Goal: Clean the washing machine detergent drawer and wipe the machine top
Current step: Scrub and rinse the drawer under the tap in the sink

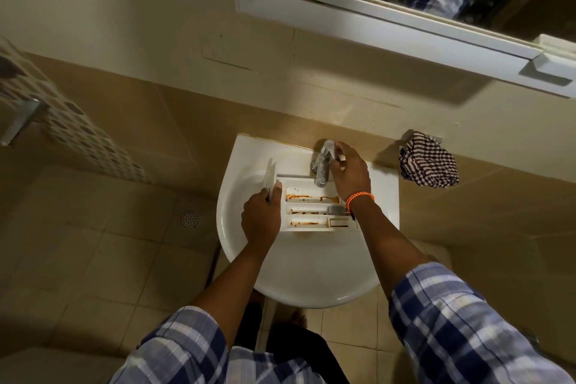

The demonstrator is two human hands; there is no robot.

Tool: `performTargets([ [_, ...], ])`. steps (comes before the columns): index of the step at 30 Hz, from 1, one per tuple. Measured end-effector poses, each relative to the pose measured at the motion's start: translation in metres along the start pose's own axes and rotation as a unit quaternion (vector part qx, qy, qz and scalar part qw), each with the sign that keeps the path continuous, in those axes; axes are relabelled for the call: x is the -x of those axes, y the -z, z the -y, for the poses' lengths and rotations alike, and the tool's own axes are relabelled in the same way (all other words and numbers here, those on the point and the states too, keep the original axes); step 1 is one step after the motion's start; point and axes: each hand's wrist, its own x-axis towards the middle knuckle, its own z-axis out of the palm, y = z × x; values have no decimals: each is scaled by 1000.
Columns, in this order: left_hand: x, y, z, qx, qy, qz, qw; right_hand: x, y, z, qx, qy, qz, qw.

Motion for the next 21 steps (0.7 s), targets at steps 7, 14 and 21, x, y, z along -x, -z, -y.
performTargets([
  [7,0,-1,4,7,-2,0,1000,4,-1,-7,-33,-7,10,999],
  [14,-2,-6,9,23,-7,-9,1000,28,-22,-24,-103,-84,-143,981],
  [21,4,-5,12,26,-15,-22,999,65,-50,-33,196,3,46,980],
])
